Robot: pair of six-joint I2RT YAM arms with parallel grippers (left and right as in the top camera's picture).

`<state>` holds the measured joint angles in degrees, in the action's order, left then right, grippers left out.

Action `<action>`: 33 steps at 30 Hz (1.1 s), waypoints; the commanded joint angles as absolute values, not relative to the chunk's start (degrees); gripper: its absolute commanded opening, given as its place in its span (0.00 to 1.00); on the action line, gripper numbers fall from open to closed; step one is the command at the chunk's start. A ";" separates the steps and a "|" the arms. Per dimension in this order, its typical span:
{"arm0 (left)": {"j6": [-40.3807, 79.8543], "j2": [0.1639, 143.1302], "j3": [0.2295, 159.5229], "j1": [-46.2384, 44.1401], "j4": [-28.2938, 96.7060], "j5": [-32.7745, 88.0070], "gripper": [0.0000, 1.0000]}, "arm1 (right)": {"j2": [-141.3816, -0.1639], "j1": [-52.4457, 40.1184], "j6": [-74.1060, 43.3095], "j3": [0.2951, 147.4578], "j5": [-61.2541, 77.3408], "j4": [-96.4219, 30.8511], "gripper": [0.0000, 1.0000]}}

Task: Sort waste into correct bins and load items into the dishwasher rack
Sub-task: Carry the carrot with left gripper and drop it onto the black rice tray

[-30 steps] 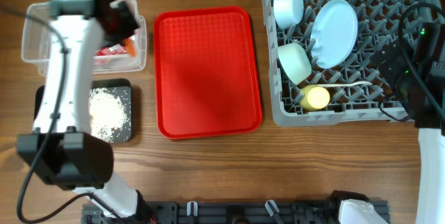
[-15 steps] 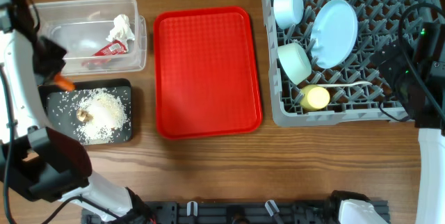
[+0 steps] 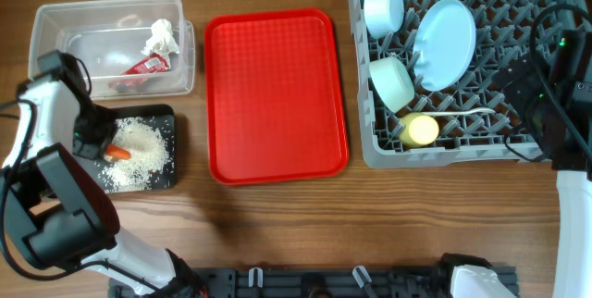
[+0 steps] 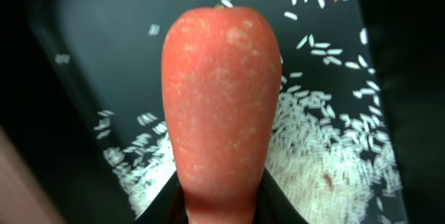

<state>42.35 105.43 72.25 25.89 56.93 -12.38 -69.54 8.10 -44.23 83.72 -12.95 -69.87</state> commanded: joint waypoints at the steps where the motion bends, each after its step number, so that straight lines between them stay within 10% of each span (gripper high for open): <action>1: 44.45 104.79 65.01 25.85 48.07 -10.50 0.24 | -69.91 8.34 -43.48 83.50 -14.17 -69.93 1.00; 9: 44.38 104.73 64.03 25.85 42.02 -7.70 0.77 | -69.91 8.34 -43.46 83.50 -14.17 -70.06 1.00; 33: 38.98 79.99 73.58 23.27 56.84 -4.51 0.81 | -69.89 8.32 -43.00 83.50 -11.70 -67.13 1.00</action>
